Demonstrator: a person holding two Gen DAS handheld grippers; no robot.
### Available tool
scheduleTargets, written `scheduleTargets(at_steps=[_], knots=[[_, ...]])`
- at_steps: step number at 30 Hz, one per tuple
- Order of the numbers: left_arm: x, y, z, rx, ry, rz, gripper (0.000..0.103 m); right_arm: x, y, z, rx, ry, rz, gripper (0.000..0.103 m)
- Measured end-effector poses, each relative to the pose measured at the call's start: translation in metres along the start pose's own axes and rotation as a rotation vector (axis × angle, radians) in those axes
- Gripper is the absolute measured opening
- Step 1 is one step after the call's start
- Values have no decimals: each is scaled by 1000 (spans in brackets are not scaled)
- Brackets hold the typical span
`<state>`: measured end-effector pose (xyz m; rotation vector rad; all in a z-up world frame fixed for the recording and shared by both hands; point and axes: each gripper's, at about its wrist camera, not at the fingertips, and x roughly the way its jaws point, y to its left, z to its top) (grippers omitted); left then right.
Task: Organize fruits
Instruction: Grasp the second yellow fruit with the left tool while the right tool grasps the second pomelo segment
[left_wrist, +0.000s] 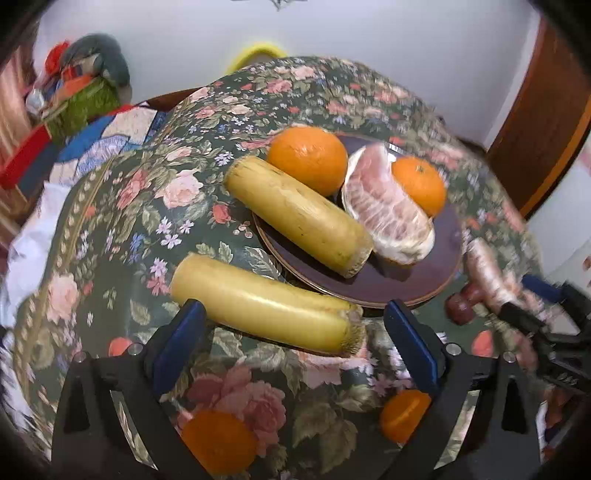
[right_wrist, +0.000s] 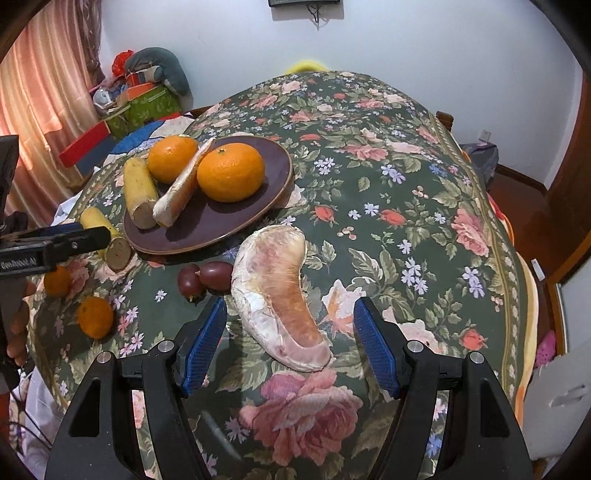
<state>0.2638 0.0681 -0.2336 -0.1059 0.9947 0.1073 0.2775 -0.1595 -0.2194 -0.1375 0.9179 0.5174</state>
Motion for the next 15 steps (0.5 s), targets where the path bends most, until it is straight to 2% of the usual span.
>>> scheduleTargets(at_steps=[3, 5, 6, 8, 15], knots=[[9, 1, 0, 20, 36, 3, 93, 1, 1, -1, 1, 2, 6, 68], [13, 10, -1, 9, 65, -38, 78, -1, 0, -2, 3, -3, 10, 68], [13, 13, -2, -4, 73, -70, 75, -1, 0, -2, 5, -5, 11, 68], [9, 18, -5, -5, 69, -91, 61, -2, -2, -2, 11, -8, 12, 68], [-12, 37, -11, 13, 59, -122, 40, -2, -3, -2, 20, -9, 10, 68]])
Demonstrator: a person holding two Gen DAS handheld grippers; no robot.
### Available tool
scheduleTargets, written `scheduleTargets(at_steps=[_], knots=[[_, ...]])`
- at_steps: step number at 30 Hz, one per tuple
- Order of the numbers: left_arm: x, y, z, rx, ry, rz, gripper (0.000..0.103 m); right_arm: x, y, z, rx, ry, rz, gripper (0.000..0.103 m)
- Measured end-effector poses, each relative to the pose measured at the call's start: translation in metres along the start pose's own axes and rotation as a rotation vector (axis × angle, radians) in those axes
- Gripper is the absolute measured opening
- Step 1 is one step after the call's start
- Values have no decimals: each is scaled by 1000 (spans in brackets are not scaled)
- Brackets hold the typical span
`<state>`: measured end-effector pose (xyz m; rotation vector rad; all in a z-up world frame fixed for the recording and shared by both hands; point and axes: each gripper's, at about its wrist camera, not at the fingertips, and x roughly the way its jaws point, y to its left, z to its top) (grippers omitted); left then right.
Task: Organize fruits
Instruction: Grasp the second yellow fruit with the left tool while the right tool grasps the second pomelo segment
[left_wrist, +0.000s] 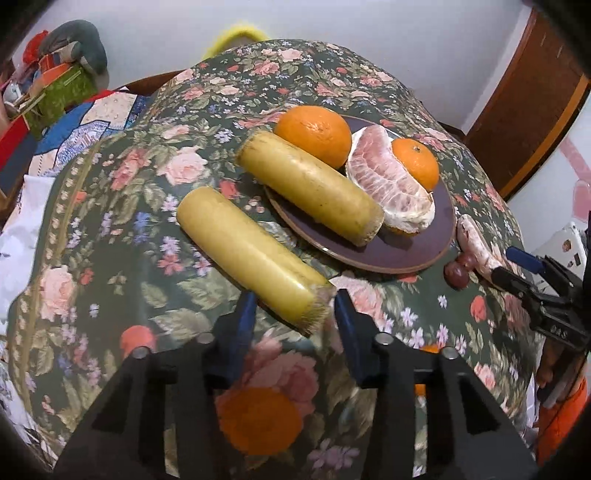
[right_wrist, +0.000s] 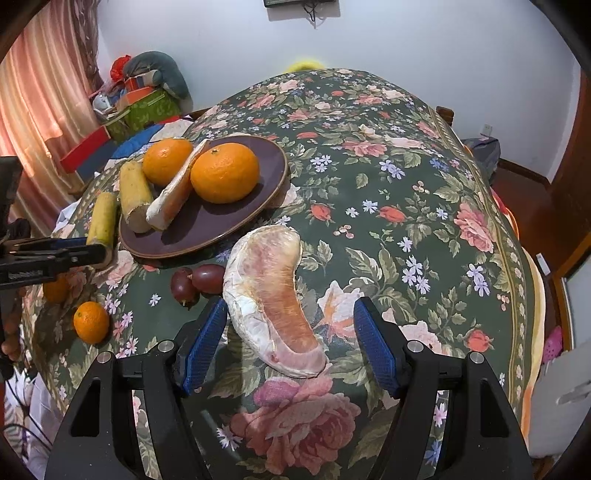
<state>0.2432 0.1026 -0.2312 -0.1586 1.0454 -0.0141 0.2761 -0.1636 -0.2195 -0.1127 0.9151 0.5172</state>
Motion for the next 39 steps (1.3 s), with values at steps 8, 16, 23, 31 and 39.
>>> scheduleTargets(at_steps=[8, 16, 23, 31, 39], knots=[[-14, 4, 1, 4, -17, 7, 44, 4, 3, 2, -18, 9, 0, 68], [2, 8, 29, -60, -50, 106, 72, 8, 6, 3, -33, 20, 53, 51], [20, -1, 26, 5, -16, 123, 66, 6, 4, 2, -25, 5, 20, 42], [4, 7, 17, 81, -19, 79, 43, -3, -10, 0, 9, -8, -31, 37], [2, 20, 24, 50, 9, 52, 38, 1, -12, 7, 0, 18, -12, 38]])
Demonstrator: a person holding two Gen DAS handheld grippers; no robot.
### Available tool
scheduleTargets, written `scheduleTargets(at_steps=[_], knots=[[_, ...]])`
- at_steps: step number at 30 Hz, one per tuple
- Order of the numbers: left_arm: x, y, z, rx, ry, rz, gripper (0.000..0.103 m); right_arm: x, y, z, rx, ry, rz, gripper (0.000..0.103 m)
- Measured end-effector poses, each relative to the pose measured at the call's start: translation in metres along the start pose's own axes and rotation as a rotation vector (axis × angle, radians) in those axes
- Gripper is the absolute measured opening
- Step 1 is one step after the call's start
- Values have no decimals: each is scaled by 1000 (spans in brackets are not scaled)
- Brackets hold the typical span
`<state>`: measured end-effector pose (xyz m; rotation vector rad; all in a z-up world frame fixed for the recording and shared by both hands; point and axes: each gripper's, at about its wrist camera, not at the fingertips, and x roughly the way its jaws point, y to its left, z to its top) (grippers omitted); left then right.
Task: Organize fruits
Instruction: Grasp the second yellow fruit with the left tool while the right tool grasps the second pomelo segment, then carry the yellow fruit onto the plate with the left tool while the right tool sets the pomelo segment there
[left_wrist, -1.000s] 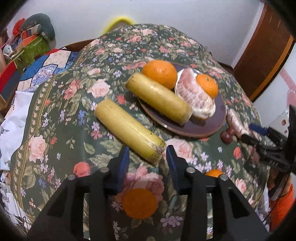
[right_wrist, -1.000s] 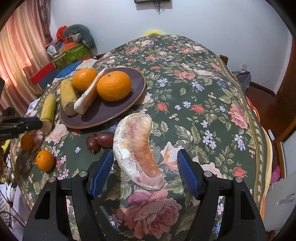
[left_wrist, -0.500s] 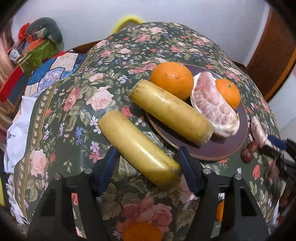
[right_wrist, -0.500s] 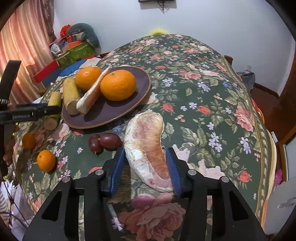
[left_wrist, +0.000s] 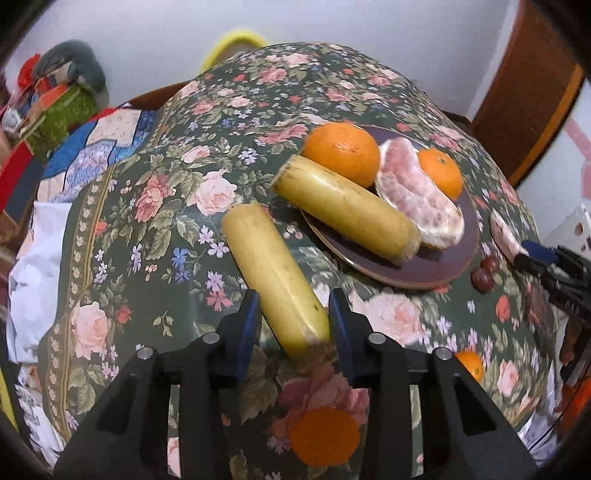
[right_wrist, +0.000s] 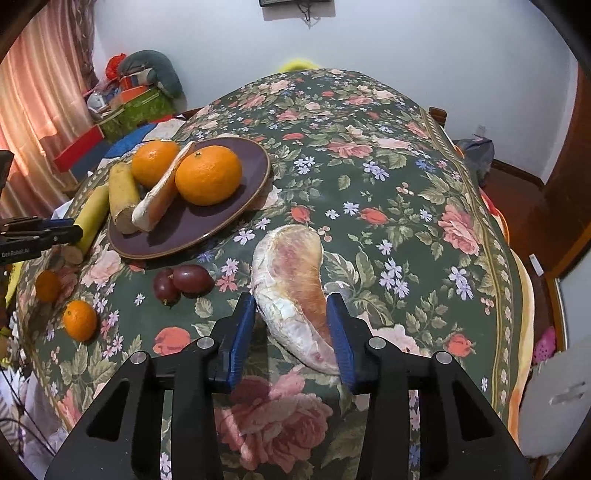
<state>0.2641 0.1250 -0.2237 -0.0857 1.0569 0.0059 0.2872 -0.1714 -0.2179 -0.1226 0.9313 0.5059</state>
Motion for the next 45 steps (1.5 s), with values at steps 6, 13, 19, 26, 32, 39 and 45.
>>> scheduleTargets(at_steps=[6, 13, 19, 26, 32, 39, 45], knots=[[17, 6, 14, -44, 0, 10, 42, 13, -4, 9, 23, 19, 36, 43], [37, 17, 25, -106, 1, 3, 46, 21, -3, 11, 5, 25, 37, 41], [35, 21, 28, -153, -11, 4, 42, 17, -3, 12, 10, 10, 25, 39], [-4, 8, 19, -120, -92, 8, 35, 1, -3, 16, 33, -34, 24, 39], [-47, -15, 13, -66, -184, -11, 34, -23, -1, 26, 46, -98, 29, 39], [-77, -40, 22, -24, -261, -78, 34, -43, 10, 38, 39, -166, 35, 39], [-74, -64, 28, 15, -258, -134, 34, -48, 21, 50, 43, -208, 67, 39]])
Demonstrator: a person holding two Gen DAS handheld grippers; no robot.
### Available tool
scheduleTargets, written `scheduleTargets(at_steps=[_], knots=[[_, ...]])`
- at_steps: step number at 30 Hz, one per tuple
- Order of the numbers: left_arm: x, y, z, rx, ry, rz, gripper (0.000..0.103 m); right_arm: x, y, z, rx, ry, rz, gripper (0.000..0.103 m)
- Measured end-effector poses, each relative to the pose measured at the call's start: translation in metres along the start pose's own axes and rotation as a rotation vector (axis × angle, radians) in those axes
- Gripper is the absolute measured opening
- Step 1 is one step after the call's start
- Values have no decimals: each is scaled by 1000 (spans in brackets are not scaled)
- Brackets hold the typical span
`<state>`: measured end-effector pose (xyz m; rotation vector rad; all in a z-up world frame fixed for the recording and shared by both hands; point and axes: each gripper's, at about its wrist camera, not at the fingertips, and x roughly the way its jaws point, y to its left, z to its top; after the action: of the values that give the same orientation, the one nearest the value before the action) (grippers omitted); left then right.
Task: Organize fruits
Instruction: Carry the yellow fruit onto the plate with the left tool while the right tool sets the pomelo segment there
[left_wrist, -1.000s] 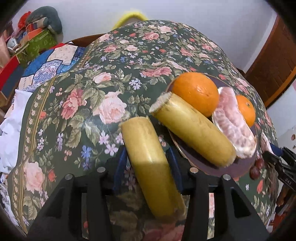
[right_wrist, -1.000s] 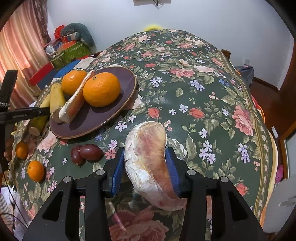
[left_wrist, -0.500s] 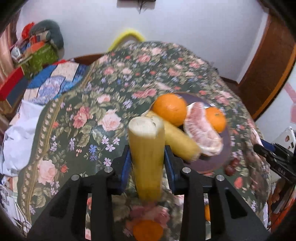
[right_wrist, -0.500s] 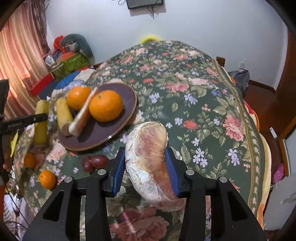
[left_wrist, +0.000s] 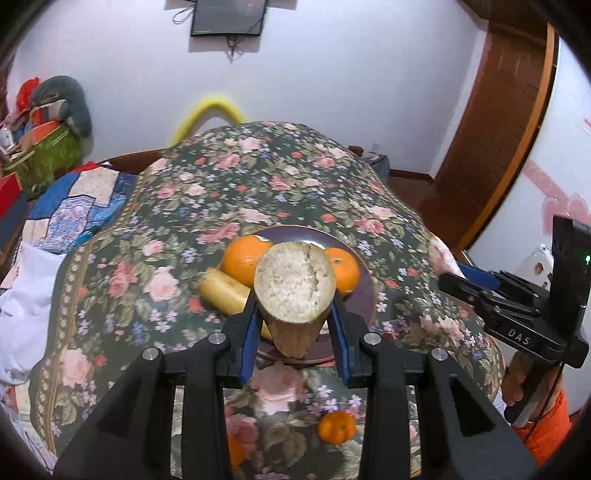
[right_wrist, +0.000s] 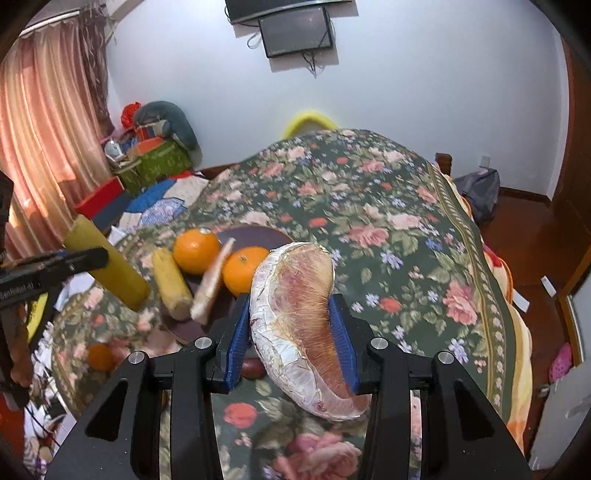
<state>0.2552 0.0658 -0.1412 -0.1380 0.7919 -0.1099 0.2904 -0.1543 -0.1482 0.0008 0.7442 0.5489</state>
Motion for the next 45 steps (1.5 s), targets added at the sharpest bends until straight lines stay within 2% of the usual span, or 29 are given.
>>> scheduleTargets(at_steps=[4, 12, 33, 45], knots=[[13, -9, -3, 3, 30, -38, 34, 5, 9, 4, 0, -13, 25, 39], [32, -14, -5, 3, 69, -68, 34, 25, 17, 8, 4, -7, 53, 39], [76, 4, 9, -61, 87, -89, 34, 80, 33, 19, -8, 72, 114, 40], [82, 5, 13, -68, 98, -64, 35, 71, 26, 24, -7, 63, 111, 42]])
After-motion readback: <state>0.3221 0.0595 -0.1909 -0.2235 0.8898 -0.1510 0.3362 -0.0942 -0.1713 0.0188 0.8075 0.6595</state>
